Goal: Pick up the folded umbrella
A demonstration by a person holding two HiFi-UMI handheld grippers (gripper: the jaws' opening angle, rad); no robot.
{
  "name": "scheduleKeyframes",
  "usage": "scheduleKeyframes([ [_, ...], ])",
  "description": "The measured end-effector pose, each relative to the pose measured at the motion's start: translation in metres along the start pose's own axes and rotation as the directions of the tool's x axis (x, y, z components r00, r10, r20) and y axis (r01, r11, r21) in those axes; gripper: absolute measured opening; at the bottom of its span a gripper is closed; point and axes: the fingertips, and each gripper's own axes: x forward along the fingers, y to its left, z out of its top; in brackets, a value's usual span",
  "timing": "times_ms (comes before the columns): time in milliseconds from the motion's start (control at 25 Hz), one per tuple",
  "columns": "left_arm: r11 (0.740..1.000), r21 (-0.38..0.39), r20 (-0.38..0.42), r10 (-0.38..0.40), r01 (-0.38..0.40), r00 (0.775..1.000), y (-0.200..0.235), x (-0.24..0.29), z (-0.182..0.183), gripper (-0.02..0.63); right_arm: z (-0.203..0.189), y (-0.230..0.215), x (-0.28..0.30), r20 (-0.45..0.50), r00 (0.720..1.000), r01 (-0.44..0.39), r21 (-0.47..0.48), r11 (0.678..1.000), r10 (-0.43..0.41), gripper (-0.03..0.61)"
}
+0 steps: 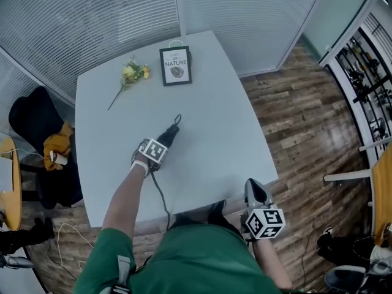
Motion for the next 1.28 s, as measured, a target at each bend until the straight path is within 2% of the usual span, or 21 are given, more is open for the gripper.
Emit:
scheduleKeyframes([
  [160,1.0,-0.029,0.041,-0.002,0.003,0.999,0.001,-0.014,-0.009,0.296,0.001,0.015,0.0,0.003,1.0,-0.002,-0.016,1.0,0.002,0.003],
  [280,0.995,-0.082,0.133,-0.037,0.048,0.99,-0.004,-0.028,-0.01,0.295,0.002,0.028,0.003,0.002,1.0,-0.018,-0.028,0.999,0.018,0.003],
  [400,0.978,-0.163,0.26,-0.082,0.127,0.962,-0.009,-0.047,-0.006,0.293,0.002,0.042,0.008,-0.004,0.999,-0.045,-0.044,0.998,0.045,0.003],
  [480,0.956,-0.215,0.331,-0.121,0.2,0.936,-0.014,-0.063,-0.005,0.292,0.003,0.052,0.013,-0.007,0.998,-0.067,-0.056,0.996,0.066,0.003],
  [600,0.914,-0.267,0.438,-0.166,0.304,0.884,-0.024,-0.091,-0.003,0.288,0.005,0.067,0.021,-0.013,0.995,-0.099,-0.073,0.992,0.098,0.003],
  [720,0.881,-0.301,0.544,-0.157,0.366,0.824,-0.031,-0.123,0.003,0.287,0.01,0.082,0.03,-0.015,0.99,-0.139,-0.091,0.986,0.139,0.003],
  [840,0.839,-0.316,0.644,-0.153,0.443,0.75,-0.039,-0.153,0.009,0.287,0.017,0.098,0.038,-0.015,0.984,-0.18,-0.109,0.978,0.179,0.003],
  [1040,0.779,-0.296,0.778,-0.14,0.553,0.613,-0.05,-0.205,0.02,0.287,0.026,0.12,0.043,-0.014,0.971,-0.237,-0.128,0.963,0.237,0.003],
  [1160,0.742,-0.292,0.829,-0.118,0.603,0.547,-0.05,-0.232,0.025,0.287,0.033,0.13,0.045,-0.009,0.964,-0.264,-0.144,0.954,0.266,0.003],
  [1280,0.707,-0.286,0.866,-0.099,0.647,0.49,-0.051,-0.256,0.025,0.287,0.042,0.137,0.048,0.002,0.958,-0.283,-0.156,0.946,0.287,0.003],
])
